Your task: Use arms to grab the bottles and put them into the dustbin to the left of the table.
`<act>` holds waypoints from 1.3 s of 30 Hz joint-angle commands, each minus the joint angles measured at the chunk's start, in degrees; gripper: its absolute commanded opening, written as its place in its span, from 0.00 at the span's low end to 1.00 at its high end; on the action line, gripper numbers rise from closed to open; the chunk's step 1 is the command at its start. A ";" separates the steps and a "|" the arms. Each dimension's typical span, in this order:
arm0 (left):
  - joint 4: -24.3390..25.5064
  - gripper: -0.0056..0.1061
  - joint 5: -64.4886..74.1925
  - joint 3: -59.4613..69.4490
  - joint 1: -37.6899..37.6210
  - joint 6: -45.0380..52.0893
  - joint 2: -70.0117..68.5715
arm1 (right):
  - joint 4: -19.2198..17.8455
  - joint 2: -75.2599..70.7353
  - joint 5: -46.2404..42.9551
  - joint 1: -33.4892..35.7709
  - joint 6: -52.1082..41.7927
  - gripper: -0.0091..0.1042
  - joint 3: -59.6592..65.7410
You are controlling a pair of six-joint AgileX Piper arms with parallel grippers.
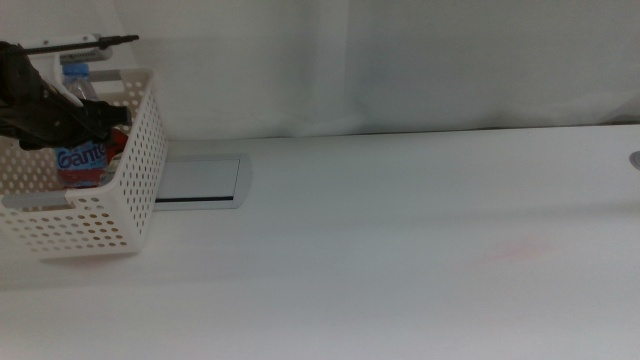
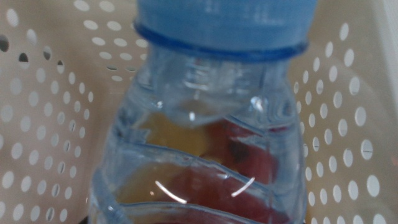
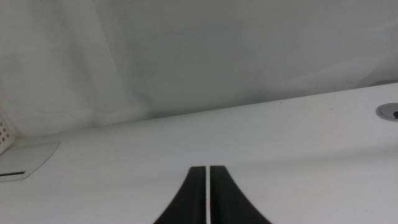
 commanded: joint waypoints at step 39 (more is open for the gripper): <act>-1.50 0.13 4.67 15.32 -0.03 3.31 -46.83 | -0.31 -0.27 -0.59 -0.48 -0.18 0.06 0.27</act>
